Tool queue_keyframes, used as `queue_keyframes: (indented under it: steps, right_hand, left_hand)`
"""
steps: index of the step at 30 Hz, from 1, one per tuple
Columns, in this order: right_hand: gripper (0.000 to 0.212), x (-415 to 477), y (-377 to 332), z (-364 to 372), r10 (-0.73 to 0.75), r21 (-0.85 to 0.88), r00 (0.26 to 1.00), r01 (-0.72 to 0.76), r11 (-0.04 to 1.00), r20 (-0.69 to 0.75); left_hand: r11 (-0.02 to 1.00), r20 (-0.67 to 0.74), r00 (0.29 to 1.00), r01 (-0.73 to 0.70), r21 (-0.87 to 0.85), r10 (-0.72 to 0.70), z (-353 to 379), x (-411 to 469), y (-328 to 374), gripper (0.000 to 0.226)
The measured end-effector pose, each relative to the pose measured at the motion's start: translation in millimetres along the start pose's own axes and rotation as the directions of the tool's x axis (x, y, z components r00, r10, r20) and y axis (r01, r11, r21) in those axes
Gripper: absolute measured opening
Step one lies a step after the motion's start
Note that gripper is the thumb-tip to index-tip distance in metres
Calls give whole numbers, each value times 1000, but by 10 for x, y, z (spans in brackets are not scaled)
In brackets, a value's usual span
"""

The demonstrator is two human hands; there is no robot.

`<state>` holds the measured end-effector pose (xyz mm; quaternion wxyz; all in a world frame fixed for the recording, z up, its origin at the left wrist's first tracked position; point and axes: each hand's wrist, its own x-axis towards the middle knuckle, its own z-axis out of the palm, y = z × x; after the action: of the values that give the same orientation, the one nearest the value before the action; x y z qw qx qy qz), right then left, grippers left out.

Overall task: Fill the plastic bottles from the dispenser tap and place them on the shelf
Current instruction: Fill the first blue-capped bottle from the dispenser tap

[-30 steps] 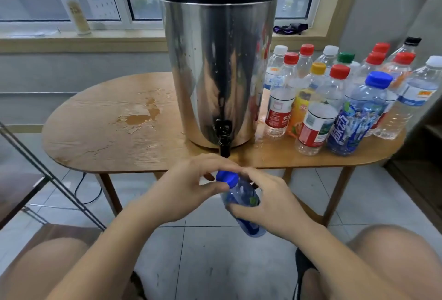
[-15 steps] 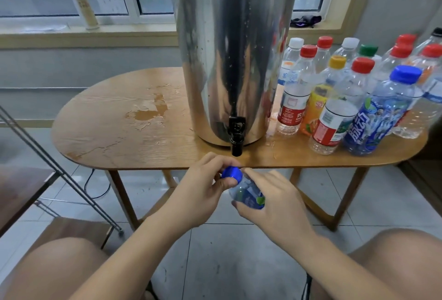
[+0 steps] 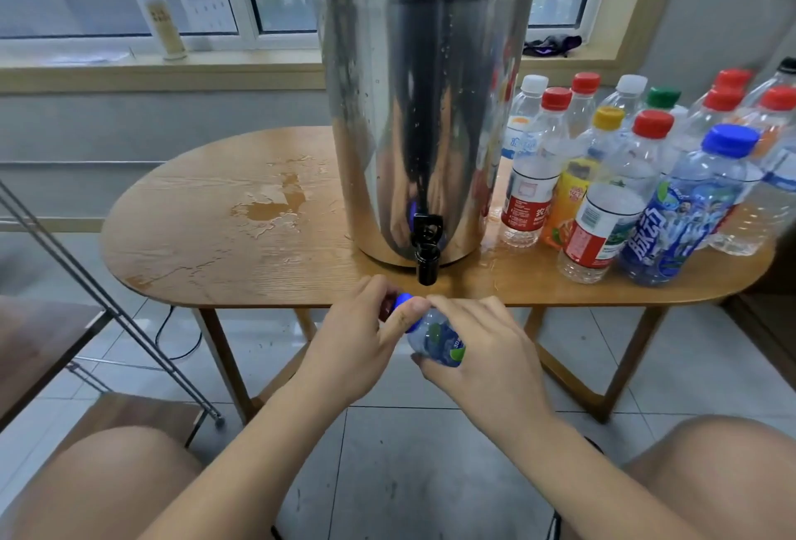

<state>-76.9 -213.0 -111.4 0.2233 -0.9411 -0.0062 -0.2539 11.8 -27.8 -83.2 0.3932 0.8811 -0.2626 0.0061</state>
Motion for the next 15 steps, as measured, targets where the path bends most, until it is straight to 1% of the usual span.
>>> queue_keyframes:
  steps: [1,3,4,6,7,10,13,15]
  right_hand:
    - [69,4,24,2,15,20,1000,-15,1000,10]
    - [70,9,86,5,37,47,999,-38,998,34]
    - [70,11,113,5,43,58,998,-46,997,48]
    - [70,18,152,5,60,92,995,-68,993,85]
    - [71,25,157,2,70,114,992,-82,990,103]
    - [72,31,128,-8,67,151,990,-86,985,123]
    - [71,33,76,2,65,153,988,-87,984,140]
    - [70,39,49,21,82,137,987,-101,985,139]
  left_hand:
    - [999,19,1000,-17,-31,18,-35,-14,11,66]
    - [988,72,996,-44,-149,55,-109,-28,41,48]
    - [980,99,991,-70,-185,89,-151,-27,47,45]
    - [977,155,973,-144,-155,168,-224,-16,19,54]
    - [978,182,966,-161,-133,183,-249,0,-1,56]
    - [983,206,966,-132,-124,156,-256,40,-53,46]
    - [993,157,984,-67,-99,82,-234,71,-72,33]
    - [994,115,993,-20,-106,33,-241,99,-71,28]
